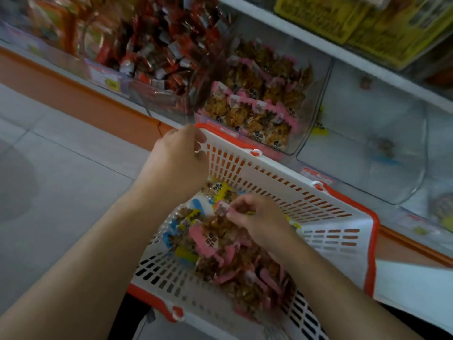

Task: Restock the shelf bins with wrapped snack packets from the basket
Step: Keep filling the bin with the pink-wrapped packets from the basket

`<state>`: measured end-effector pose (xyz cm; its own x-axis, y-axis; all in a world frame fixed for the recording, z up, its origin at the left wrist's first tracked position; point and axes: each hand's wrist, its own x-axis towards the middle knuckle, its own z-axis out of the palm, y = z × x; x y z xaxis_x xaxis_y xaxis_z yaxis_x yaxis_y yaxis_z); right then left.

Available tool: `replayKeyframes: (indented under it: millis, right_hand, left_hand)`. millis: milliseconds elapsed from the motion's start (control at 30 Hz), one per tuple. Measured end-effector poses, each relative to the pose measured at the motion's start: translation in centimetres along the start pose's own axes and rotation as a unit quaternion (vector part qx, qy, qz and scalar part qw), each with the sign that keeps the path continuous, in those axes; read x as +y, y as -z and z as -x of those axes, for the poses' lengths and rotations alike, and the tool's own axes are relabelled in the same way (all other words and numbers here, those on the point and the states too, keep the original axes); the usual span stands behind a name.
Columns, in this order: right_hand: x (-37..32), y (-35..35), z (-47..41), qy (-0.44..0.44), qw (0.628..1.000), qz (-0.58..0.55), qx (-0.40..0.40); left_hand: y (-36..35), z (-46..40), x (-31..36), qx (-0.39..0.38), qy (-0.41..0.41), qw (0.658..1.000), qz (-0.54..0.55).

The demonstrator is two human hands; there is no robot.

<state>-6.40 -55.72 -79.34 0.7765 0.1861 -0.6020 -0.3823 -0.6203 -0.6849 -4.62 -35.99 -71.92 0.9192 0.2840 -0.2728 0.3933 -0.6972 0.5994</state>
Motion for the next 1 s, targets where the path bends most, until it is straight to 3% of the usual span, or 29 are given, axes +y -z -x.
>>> replayKeyframes:
  millis: [200,300,467,633,800,1000]
  right_hand:
    - [-2.1,8.3,2.7,0.089,0.985,-0.144,0.030]
    - [-1.9,9.4,2.4,0.099,0.979,-0.168,0.053]
    - [-1.7,9.9,0.8,0.114,0.974,-0.161,0.115]
    - [-1.4,10.8,-0.1,0.113,0.967,-0.158,0.165]
    - [-0.2,14.0,-1.0,0.098,0.952,-0.121,0.264]
    - [0.7,15.3,-1.0,0.075,0.958,-0.130,0.245]
  left_hand:
    - [-0.8,0.8,2.4,-0.244,-0.040,0.963,0.106]
    - [-1.7,1.3,3.5,-0.286,-0.054,0.949,0.120]
    - [-3.2,1.1,4.7,-0.230,-0.054,0.958,0.164]
    - [-4.8,0.6,6.3,-0.166,-0.108,0.969,0.145]
    - [-5.1,-1.2,7.0,-0.054,-0.109,0.983,0.135]
    - [-5.0,-7.0,10.3,0.036,-0.162,0.985,0.051]
